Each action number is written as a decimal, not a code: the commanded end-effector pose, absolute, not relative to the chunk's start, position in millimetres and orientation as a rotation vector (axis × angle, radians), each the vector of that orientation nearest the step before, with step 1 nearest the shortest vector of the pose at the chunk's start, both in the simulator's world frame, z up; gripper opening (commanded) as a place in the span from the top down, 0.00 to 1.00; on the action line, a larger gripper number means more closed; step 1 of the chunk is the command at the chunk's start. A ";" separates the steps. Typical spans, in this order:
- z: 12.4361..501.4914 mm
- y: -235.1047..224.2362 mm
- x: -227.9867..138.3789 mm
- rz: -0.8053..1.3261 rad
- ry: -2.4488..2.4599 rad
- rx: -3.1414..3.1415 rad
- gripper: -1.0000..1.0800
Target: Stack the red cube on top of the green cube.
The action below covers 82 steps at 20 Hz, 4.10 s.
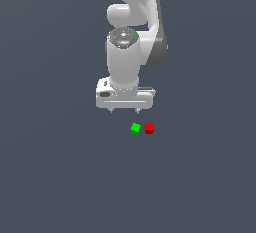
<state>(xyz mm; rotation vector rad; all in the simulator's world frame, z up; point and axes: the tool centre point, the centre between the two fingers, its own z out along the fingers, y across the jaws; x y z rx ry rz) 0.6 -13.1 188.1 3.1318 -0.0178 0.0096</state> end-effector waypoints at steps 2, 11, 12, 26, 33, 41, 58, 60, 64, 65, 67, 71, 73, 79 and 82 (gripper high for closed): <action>188.1 -13.1 0.7 0.010 -0.017 3.132 0.04; 181.9 -7.4 4.8 0.009 0.103 3.131 0.04; 180.6 -6.2 5.6 0.009 0.129 3.130 0.04; 149.9 26.3 18.5 0.008 0.727 3.051 0.04; 131.4 47.7 19.8 0.007 1.078 2.947 0.04; 109.8 72.4 14.7 0.006 1.471 2.774 0.04; 73.7 106.6 -8.9 0.001 2.058 2.374 0.04; 72.0 107.8 -10.5 0.001 2.084 2.352 0.04; 70.2 108.9 -12.1 0.001 2.109 2.329 0.04; 70.1 109.0 -12.2 0.000 2.110 2.328 0.04; 70.0 108.8 -11.9 0.000 2.104 2.334 0.04; 61.1 108.9 -12.3 0.000 2.105 2.332 0.04; 52.2 108.8 -12.7 0.000 2.106 2.331 0.04; 24.5 108.5 -13.3 0.000 2.110 2.328 0.04; 20.0 108.5 -12.6 0.000 2.110 2.328 0.04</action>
